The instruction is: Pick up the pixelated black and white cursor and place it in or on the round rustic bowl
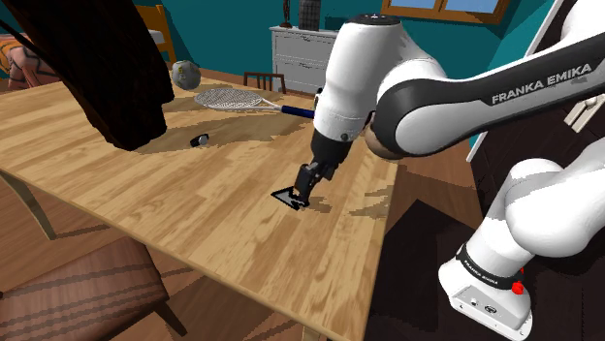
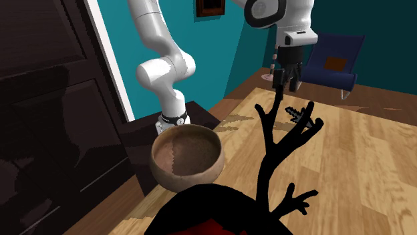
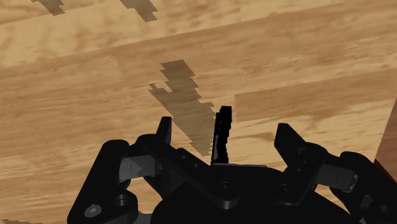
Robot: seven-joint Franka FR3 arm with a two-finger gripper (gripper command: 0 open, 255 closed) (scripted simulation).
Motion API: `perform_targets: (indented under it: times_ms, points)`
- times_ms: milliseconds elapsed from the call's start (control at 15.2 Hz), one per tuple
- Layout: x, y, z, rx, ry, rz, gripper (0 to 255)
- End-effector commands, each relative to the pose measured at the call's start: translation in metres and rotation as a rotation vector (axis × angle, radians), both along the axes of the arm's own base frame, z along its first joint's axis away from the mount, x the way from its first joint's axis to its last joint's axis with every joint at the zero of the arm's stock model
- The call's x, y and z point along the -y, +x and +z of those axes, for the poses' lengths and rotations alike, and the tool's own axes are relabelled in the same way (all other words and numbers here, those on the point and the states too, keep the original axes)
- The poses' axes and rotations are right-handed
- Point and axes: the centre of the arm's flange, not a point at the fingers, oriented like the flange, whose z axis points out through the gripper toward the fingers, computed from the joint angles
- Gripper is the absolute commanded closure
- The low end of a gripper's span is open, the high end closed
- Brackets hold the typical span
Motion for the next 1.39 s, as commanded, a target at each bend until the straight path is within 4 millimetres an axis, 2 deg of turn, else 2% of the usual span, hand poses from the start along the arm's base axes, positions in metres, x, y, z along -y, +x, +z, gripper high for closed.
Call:
perform_targets:
  times_ms: [0,462,924,990,1320]
  points:
    - [-0.009,0.003,-0.009,0.005,0.004,0.005,0]
    - [-0.010,0.009,-0.043,0.005,0.004,0.005,0]
    - [-0.010,0.009,-0.043,0.005,0.004,0.005,0]
    - [-0.010,0.009,-0.043,0.005,0.004,0.005,255]
    - [-0.010,0.009,-0.043,0.005,0.004,0.005,255]
